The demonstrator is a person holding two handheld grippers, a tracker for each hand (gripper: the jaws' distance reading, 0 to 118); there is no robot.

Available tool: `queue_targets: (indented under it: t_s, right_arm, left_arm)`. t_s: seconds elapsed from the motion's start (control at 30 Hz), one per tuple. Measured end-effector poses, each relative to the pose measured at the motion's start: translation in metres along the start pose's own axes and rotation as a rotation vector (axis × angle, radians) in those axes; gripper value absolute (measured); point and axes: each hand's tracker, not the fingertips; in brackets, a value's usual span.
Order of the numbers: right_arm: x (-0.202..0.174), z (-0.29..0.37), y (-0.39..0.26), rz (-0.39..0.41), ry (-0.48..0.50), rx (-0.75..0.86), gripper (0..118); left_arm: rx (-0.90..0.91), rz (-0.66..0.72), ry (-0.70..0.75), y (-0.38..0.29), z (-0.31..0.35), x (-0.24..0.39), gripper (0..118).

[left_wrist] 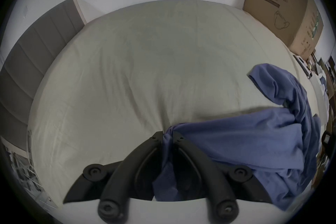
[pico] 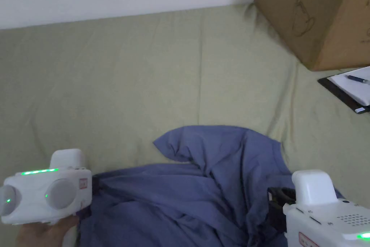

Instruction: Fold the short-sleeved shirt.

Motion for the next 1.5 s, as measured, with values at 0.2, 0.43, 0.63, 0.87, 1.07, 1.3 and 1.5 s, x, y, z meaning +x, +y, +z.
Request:
queue_targets:
  t_s: [0.2,0.43,0.63,0.87,1.07,1.3,1.5]
  right_arm:
    - [0.026,-0.034,0.045,-0.024,0.075,0.015,3]
    - [0.025,-0.135,0.126,0.307,0.033,-0.115,107]
    - [0.016,-0.208,0.14,0.377,0.056,-0.266,101]
    - [0.005,-0.205,0.127,0.408,0.041,-0.26,81]
    - [-0.031,-0.193,0.108,0.549,-0.081,-0.237,3]
    - [-0.02,-0.138,0.146,0.373,-0.075,-0.179,3]
    - [0.023,-0.04,0.217,0.225,-0.068,0.004,3]
  left_arm:
    - [0.075,0.21,-0.2,0.004,0.053,-0.041,7]
    - [0.192,0.262,-0.29,-0.021,0.115,-0.048,7]
    - [0.201,0.308,-0.27,-0.058,0.135,-0.045,7]
    - [0.184,0.339,-0.258,-0.068,0.126,-0.054,7]
    - [0.2,0.303,-0.228,-0.062,0.14,-0.048,7]
    - [0.269,0.14,-0.021,-0.058,0.163,-0.041,7]
    - [0.357,0.174,-0.073,-0.034,0.197,-0.062,7]
